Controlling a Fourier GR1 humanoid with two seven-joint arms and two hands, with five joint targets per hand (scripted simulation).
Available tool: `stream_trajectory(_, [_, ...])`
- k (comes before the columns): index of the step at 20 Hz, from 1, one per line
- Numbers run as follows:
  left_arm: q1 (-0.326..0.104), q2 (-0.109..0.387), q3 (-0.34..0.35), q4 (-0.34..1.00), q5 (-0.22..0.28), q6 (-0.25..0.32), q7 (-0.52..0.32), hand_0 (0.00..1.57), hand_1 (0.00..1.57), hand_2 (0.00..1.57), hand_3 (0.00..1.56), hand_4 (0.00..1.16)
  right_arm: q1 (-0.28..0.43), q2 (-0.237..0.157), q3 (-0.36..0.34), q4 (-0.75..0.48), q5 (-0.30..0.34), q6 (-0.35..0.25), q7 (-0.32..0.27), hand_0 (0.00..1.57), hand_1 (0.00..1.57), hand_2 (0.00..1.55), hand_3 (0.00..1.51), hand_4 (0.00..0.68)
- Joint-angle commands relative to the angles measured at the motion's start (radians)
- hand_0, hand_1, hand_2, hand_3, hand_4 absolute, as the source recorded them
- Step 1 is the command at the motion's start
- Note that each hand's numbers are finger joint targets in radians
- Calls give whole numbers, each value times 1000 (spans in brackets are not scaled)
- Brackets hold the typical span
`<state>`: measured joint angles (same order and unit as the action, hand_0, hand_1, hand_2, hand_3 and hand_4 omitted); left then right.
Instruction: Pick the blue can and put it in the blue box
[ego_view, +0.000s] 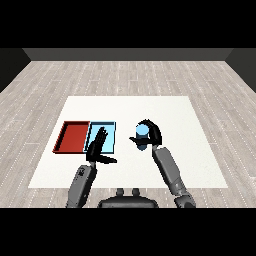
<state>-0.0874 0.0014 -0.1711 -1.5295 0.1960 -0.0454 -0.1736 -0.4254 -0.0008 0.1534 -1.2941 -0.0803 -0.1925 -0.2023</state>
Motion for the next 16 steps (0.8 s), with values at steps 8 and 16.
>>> stream_trajectory(8, [-182,-1,-138,224,15,168,-5,0,0,0,0,0,3,1,32,-39,8,14,36,1443,1443,1455,1435,612])
stream_trajectory(16, [-232,-1,-154,265,13,179,9,0,0,0,0,0,-47,1,120,3,-37,-14,-19,1426,1426,1461,1425,627])
